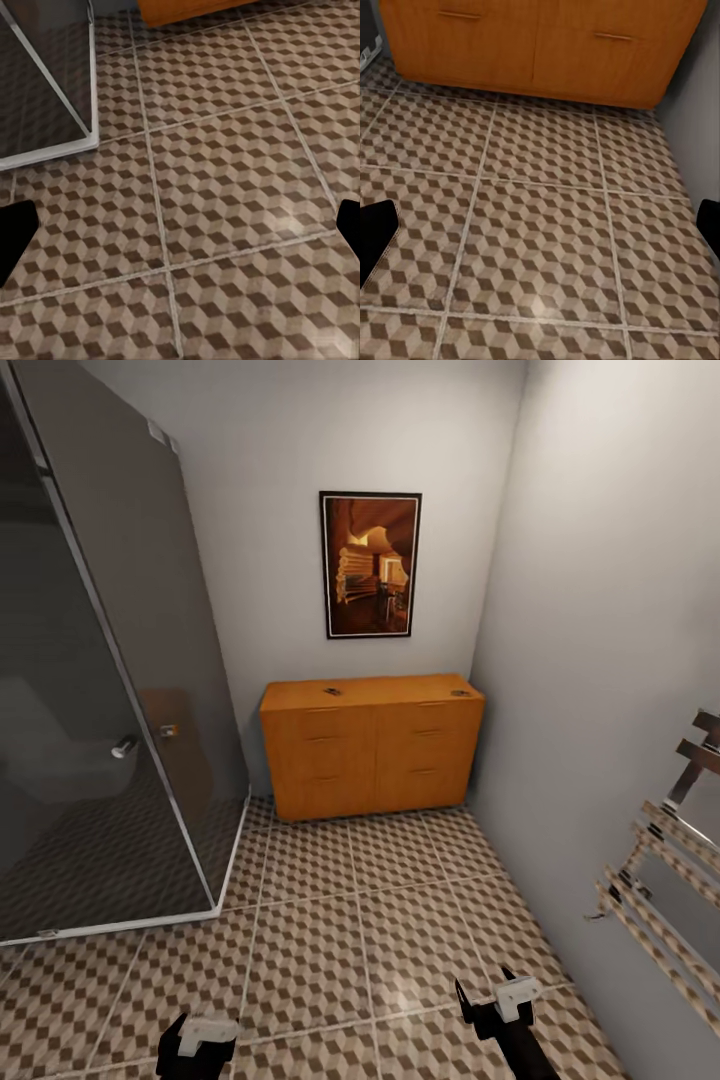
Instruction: Take the four mousetraps from the cabinet in the bathroom and place them on the bathroom floor. Make sure all four end up on the same floor surface, and ensure that at least two of them are either under or directly next to the same bathroom sink.
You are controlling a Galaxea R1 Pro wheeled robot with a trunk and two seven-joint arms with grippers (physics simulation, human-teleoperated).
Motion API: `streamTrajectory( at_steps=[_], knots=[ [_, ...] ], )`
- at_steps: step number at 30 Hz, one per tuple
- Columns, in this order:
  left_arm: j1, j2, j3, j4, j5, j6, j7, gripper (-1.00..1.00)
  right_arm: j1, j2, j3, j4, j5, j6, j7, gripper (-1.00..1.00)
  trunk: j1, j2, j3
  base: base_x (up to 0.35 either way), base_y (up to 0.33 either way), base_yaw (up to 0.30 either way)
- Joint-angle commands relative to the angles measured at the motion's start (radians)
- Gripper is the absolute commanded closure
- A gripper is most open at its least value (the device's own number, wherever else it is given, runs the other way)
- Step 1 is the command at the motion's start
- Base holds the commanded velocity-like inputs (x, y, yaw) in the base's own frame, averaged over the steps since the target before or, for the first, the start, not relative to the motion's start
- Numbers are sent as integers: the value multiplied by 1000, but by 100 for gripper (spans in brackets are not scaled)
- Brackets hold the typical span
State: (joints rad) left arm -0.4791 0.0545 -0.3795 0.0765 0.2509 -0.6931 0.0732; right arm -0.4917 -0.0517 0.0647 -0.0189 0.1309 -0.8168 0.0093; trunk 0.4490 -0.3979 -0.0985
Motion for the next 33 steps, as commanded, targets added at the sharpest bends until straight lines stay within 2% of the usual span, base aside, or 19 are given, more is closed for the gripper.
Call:
streamTrajectory(
  at_steps=[1, 10, 33],
  knots=[
    [-2, -1, -9, 4, 2, -5, 5, -100, -1, 0, 6, 0, -4, -3, 1, -100, 1, -2, -2, 199, 0, 254],
    [-2, -1, -9, 4, 2, -5, 5, -100, -1, 0, 6, 1, -4, -3, 1, -100, 1, -2, -2, 201, 0, 174],
    [-2, -1, -9, 4, 2, -5, 5, -100, -1, -2, 6, 1, -4, -3, 1, -100, 1, -2, -2, 218, -19, 5]
  ],
)
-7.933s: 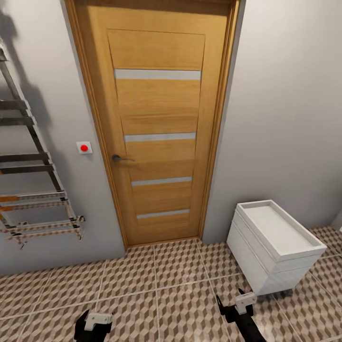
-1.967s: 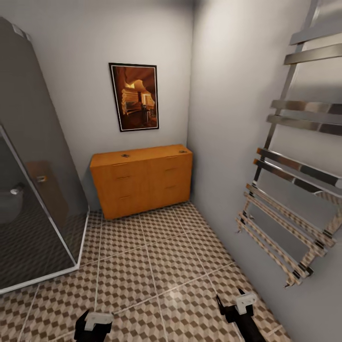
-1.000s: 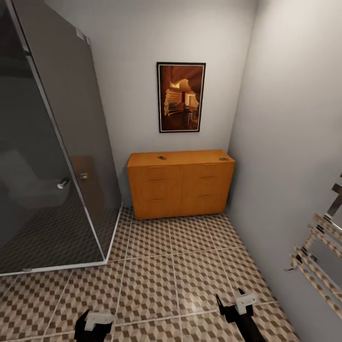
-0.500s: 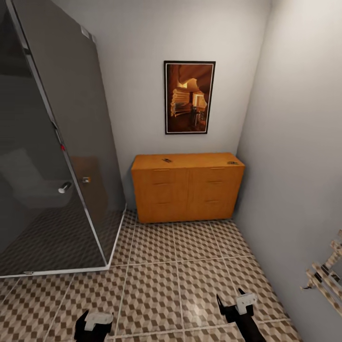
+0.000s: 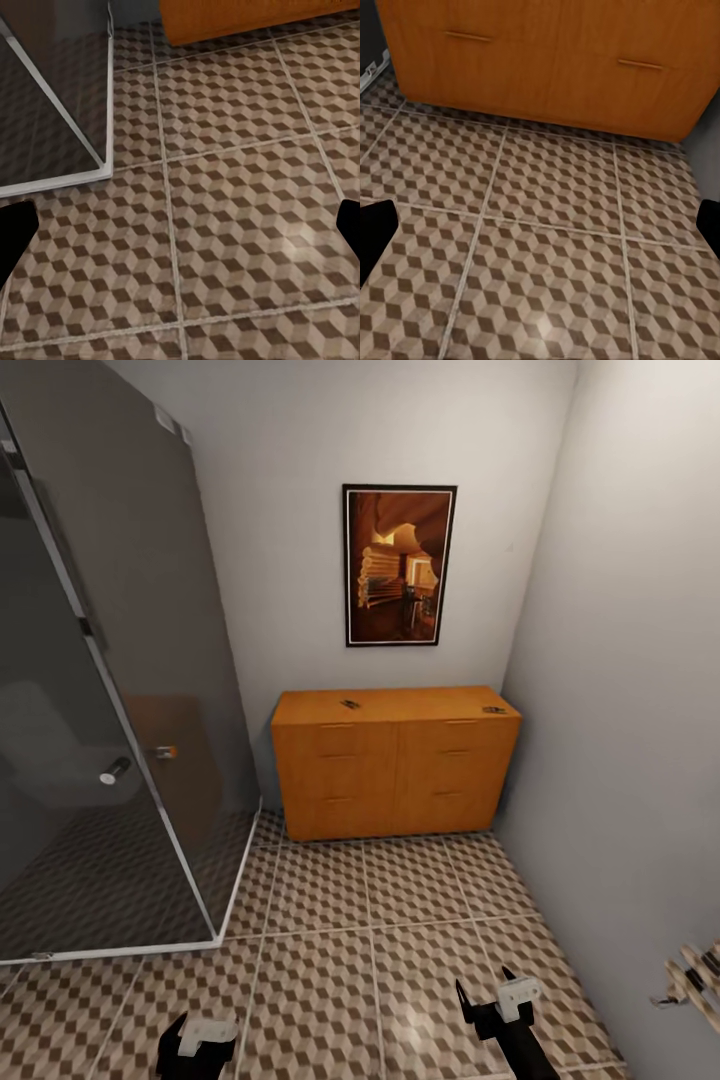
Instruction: Take the four mousetraps from the cabinet in the bathroom and place them on the bathroom floor. Make sure all four end up on the same floor surface, and ensure that at least two of them are either under or directly next to the same bathroom sink.
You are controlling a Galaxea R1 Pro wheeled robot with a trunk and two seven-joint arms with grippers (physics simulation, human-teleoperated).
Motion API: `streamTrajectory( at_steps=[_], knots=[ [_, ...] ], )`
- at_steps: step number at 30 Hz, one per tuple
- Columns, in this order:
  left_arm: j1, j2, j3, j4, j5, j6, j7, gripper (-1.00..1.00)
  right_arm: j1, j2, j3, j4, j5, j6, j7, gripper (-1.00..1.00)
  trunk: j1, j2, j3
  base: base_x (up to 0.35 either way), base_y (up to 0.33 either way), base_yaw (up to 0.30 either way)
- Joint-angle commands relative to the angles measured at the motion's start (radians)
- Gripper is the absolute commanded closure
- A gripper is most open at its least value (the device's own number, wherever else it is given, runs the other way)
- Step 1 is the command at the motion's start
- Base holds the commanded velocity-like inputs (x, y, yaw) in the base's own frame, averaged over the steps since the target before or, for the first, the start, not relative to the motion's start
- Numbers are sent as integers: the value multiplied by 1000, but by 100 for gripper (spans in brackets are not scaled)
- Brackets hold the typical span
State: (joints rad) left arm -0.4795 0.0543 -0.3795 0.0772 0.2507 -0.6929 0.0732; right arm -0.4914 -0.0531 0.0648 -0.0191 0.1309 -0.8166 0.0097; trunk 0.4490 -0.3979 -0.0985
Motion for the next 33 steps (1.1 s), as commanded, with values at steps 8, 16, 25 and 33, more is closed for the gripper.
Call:
streamTrajectory(
  at_steps=[8, 16, 25, 33],
  knots=[
    [-2, -1, -9, 3, 2, -5, 5, -100, -1, -1, 6, 1, -4, -3, 1, -100, 1, -2, -2, 80, 0, 0],
    [-2, -1, -9, 3, 2, -5, 5, -100, -1, -1, 6, 1, -4, -4, 1, -100, 1, -2, -2, 1, 0, 0],
    [-2, -1, -9, 3, 2, -5, 5, -100, -1, -1, 6, 1, -4, -3, 1, -100, 1, -2, -2, 109, 0, 0],
    [-2, -1, -9, 4, 2, -5, 5, -100, -1, -1, 6, 1, -4, -3, 1, -100, 1, -2, -2, 254, 0, 0]
  ],
)
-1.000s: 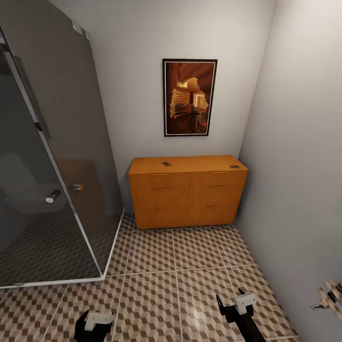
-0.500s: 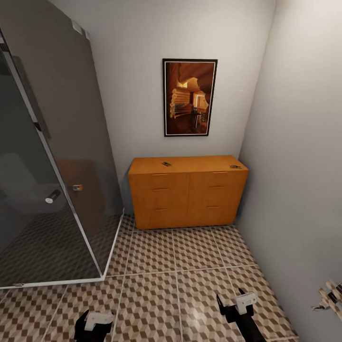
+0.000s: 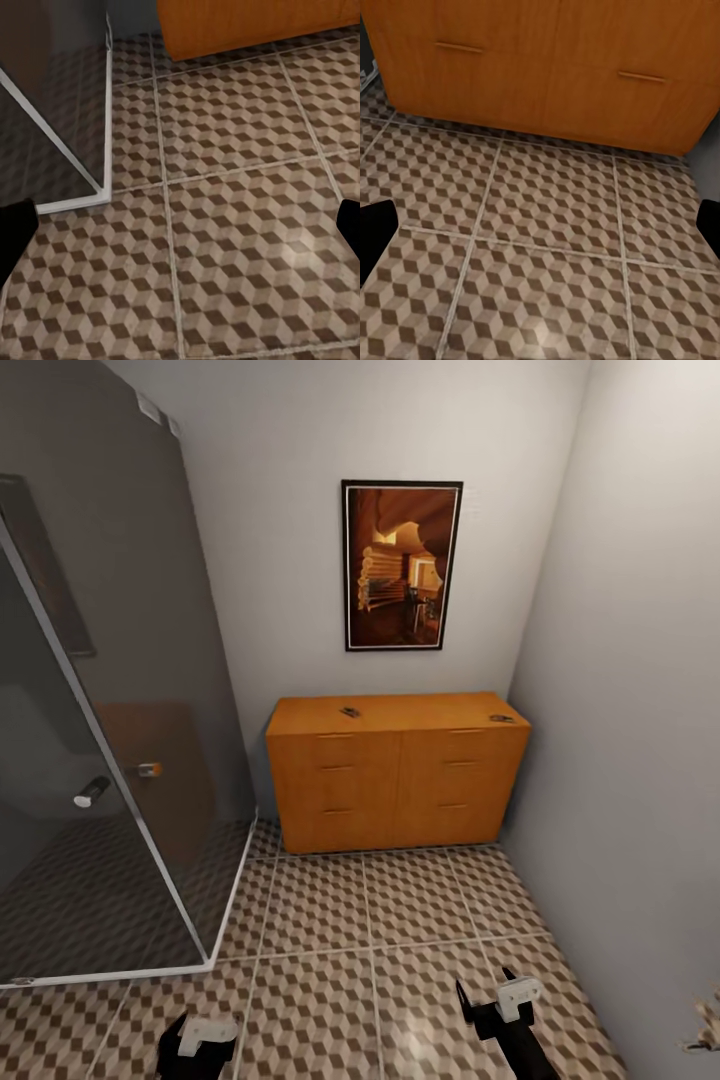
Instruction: Take the four mousetraps from the cabinet in the bathroom and place them on the bathroom floor. Make sure all four end up on the same floor surface, and ensure that at least two of them are either under or directly next to the same bathroom sink.
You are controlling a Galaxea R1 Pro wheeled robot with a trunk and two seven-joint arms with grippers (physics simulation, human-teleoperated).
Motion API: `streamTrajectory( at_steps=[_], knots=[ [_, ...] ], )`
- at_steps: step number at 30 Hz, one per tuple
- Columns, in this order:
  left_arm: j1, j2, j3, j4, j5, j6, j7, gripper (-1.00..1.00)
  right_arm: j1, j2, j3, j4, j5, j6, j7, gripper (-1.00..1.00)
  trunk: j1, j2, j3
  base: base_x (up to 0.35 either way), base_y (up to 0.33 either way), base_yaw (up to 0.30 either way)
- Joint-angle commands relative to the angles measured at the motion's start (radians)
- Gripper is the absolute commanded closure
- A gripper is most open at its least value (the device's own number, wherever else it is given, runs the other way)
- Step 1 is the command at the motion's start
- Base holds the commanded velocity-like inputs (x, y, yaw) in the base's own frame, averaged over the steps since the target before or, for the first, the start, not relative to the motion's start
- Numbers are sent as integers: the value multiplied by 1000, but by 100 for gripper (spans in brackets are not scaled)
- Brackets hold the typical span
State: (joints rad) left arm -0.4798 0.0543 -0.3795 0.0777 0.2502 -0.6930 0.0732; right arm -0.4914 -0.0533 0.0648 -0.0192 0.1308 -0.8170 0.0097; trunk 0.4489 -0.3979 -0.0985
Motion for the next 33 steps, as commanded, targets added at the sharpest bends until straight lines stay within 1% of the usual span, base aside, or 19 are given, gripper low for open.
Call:
streamTrajectory(
  at_steps=[1, 33],
  knots=[
    [-2, -1, -9, 3, 2, -5, 5, -100, -1, 0, 6, 1, -3, -3, 1, -100, 1, -2, -2, 268, 0, 0],
    [-2, -1, -9, 3, 3, -5, 5, -100, -1, 0, 6, 1, -3, -3, 1, -100, 1, -2, -2, 267, 0, 0]
  ],
)
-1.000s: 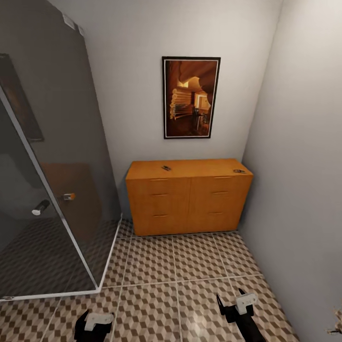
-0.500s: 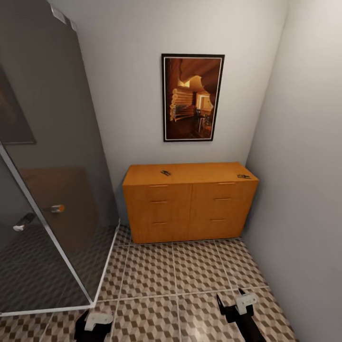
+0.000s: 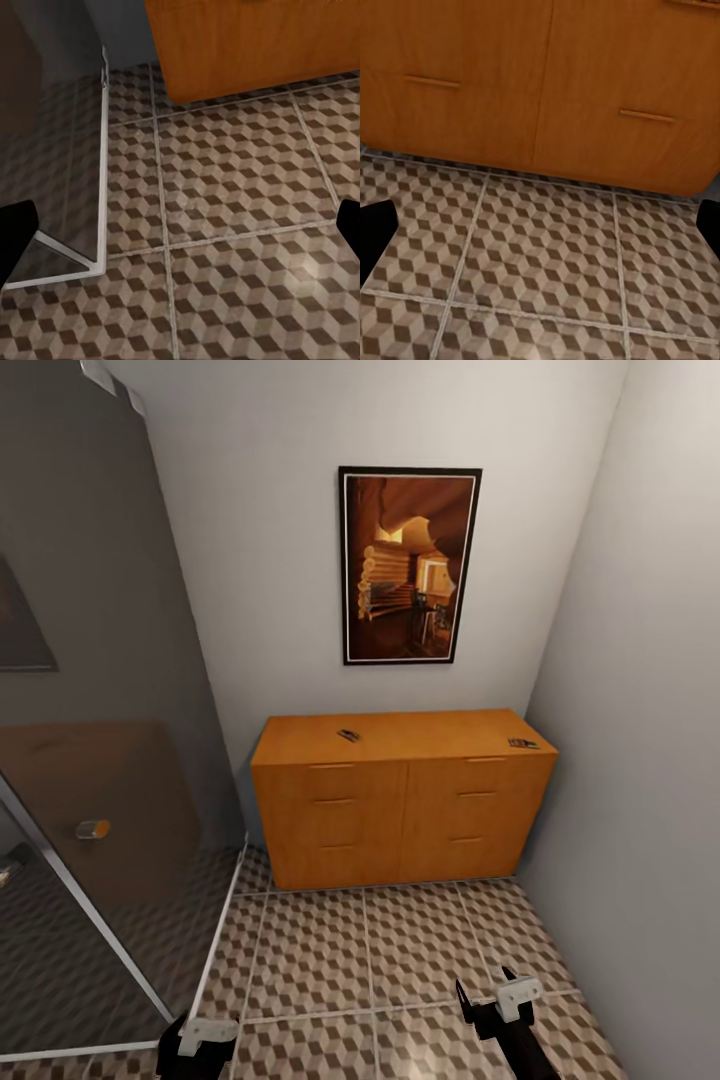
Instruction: Take the four mousetraps from the cabinet in the bathroom and place them on the bathroom floor. Make sure all four end up on the same floor surface, and ensure that at least two of them are either under or directly next to the same bathroom sink.
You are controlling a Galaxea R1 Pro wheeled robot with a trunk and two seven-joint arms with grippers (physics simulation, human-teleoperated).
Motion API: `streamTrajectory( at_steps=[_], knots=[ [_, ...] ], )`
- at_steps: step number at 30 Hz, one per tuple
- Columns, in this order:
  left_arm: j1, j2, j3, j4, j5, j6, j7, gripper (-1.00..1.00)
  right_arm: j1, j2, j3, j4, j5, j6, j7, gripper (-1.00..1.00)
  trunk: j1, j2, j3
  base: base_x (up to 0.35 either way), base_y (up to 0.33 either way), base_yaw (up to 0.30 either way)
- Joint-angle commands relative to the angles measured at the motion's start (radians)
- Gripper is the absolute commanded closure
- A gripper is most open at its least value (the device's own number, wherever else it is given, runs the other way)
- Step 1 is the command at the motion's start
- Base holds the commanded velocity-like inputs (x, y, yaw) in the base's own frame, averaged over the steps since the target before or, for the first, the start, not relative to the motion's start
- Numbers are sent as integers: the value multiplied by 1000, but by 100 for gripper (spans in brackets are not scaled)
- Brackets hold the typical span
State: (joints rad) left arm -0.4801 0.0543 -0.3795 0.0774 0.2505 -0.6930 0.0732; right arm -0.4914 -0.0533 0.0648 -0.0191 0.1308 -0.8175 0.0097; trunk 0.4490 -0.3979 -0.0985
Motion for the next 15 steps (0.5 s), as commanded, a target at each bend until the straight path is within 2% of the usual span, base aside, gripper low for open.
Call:
streamTrajectory(
  at_steps=[1, 15],
  knots=[
    [-2, -1, -9, 3, 2, -5, 5, -100, -1, 0, 6, 1, -3, -3, 1, -100, 1, -2, -2, 211, 0, 0],
    [-1, -1, -9, 3, 2, -5, 5, -100, -1, 0, 6, 1, -3, -2, 1, -100, 1, -2, -2, 173, 0, 0]
  ],
)
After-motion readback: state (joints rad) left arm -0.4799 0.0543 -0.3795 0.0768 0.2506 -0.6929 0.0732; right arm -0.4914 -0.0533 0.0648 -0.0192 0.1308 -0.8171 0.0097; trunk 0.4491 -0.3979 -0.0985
